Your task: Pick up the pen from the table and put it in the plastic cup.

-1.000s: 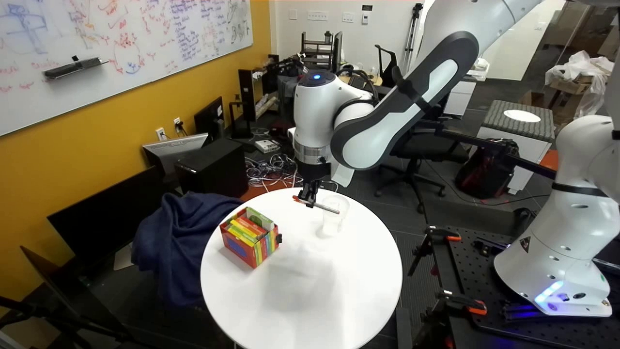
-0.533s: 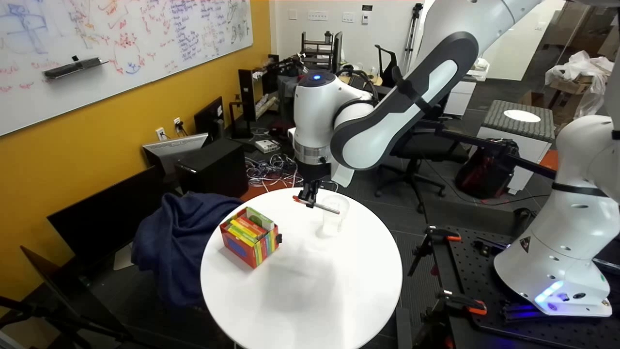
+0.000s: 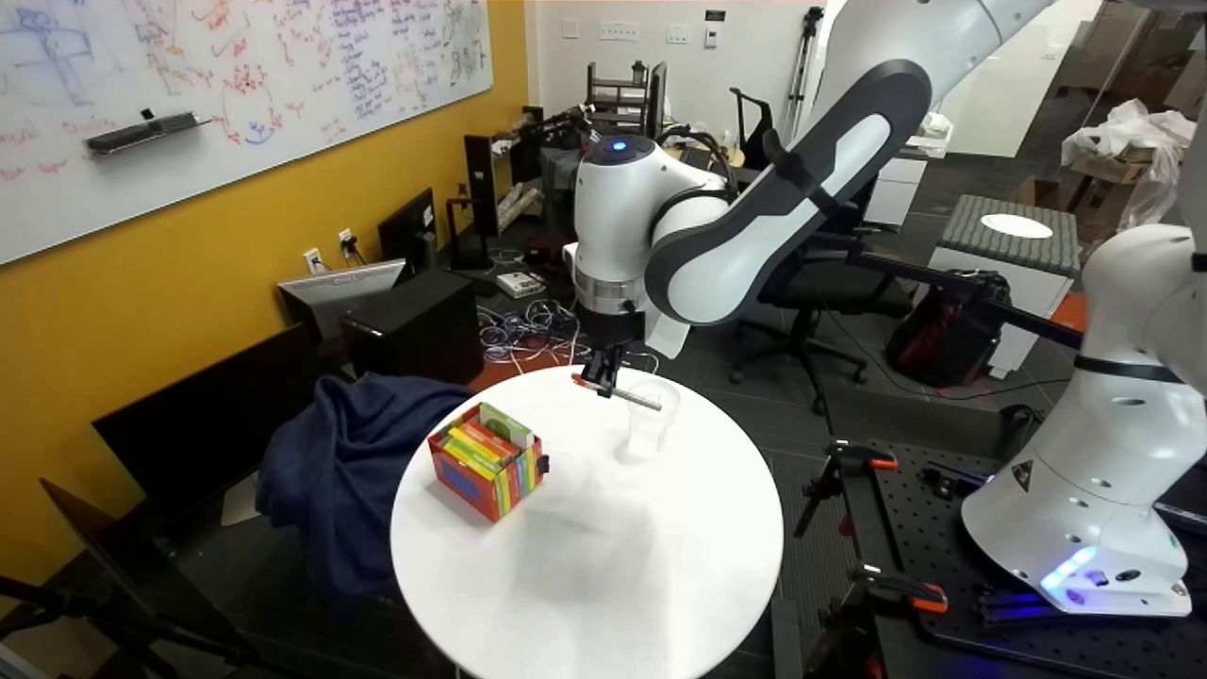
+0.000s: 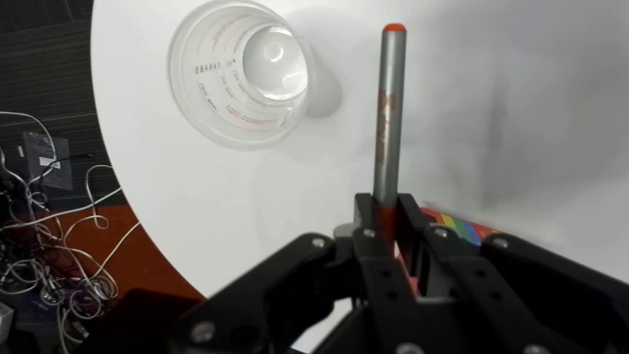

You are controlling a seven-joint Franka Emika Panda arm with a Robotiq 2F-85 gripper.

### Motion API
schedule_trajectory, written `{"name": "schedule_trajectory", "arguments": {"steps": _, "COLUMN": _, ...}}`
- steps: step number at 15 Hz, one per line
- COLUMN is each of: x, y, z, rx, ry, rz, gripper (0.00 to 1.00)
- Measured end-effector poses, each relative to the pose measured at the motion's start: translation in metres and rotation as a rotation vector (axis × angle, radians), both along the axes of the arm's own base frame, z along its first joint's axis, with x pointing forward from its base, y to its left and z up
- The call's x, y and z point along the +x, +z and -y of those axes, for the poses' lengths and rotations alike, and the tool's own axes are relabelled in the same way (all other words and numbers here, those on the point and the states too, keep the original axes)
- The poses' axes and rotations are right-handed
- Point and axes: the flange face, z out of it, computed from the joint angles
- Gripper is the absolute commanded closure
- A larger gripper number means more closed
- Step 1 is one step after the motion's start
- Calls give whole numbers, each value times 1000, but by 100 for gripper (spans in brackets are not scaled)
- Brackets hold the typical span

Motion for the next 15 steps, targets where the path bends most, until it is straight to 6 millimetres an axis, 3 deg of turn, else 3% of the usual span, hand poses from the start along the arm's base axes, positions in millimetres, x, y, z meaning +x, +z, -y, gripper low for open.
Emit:
{"name": "schedule_trajectory", "arguments": {"steps": 7, "x": 1, "y": 7, "z": 11, "rx": -95, "ry": -75, "rz": 42, "gripper": 96}}
{"name": "schedule_trajectory", "arguments": {"steps": 15, "x": -4, "y": 3, "z": 5, "rx": -246, "ry": -207, "rz": 126, "gripper": 96}}
